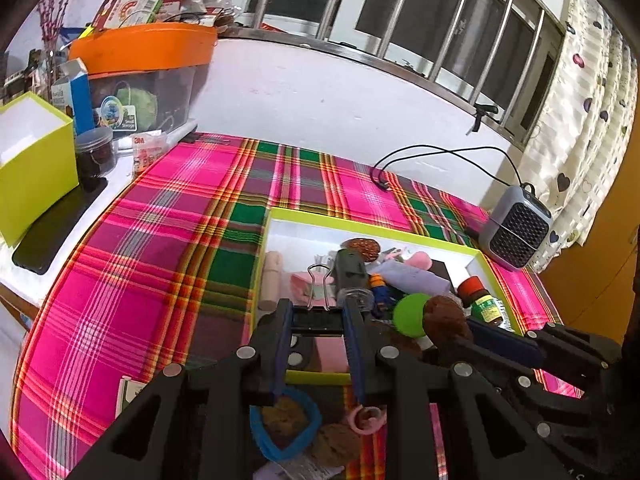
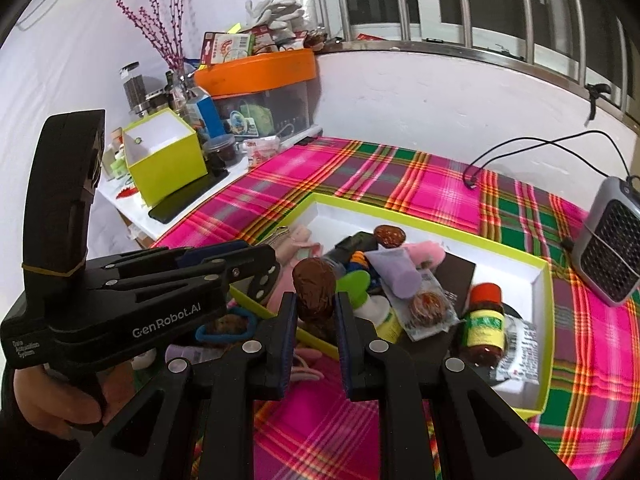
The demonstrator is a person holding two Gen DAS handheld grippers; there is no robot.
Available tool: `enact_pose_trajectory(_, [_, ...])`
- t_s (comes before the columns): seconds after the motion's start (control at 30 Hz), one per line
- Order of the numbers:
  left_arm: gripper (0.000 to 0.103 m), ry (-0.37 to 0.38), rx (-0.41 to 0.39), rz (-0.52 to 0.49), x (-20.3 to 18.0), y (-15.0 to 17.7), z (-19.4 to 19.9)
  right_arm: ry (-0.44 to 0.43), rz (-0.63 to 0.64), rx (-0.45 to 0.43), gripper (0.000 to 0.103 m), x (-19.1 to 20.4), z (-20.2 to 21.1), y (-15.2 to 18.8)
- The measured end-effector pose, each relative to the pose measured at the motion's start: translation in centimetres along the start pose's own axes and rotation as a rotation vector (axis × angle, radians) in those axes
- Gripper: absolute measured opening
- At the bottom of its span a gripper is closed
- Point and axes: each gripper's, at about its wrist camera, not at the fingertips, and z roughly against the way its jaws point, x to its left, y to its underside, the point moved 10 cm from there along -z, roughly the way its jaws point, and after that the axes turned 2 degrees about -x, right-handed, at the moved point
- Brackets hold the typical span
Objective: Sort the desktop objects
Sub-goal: 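Lower the walnut into the green box and open the right gripper while the left releases the binder clip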
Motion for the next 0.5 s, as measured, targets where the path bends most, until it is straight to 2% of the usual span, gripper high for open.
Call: enact_pose_trajectory(0.5, [0.026, 0.006, -0.018, 0.025, 1.5, -0.2, 0.2, 0.002, 0.016, 0.042, 0.02, 0.9, -3.8, -0.3])
